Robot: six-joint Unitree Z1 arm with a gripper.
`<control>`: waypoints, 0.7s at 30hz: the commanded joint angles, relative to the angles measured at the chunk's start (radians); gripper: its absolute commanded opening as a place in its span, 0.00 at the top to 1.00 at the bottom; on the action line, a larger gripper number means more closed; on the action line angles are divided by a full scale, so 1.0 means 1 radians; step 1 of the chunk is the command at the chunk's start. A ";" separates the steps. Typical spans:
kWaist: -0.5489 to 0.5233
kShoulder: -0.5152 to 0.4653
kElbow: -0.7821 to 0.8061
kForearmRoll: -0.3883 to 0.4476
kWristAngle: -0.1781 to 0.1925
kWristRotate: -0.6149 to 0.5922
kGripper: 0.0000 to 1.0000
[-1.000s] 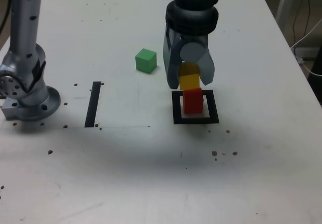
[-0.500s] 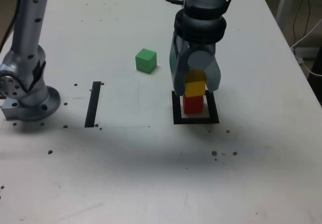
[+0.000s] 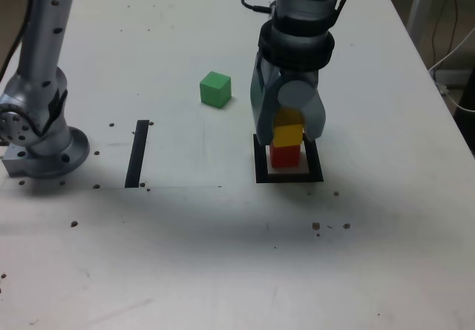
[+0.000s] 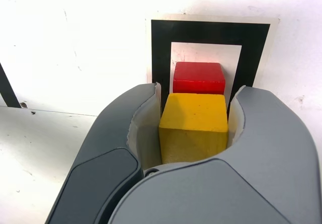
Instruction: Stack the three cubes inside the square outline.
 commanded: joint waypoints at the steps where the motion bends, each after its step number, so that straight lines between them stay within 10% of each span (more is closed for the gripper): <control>1: 0.004 0.003 0.004 -0.002 -0.001 0.003 0.67; 14: 0.015 0.003 0.011 -0.007 -0.002 0.007 0.64; 21: 0.015 -0.001 0.026 -0.043 -0.009 0.017 0.37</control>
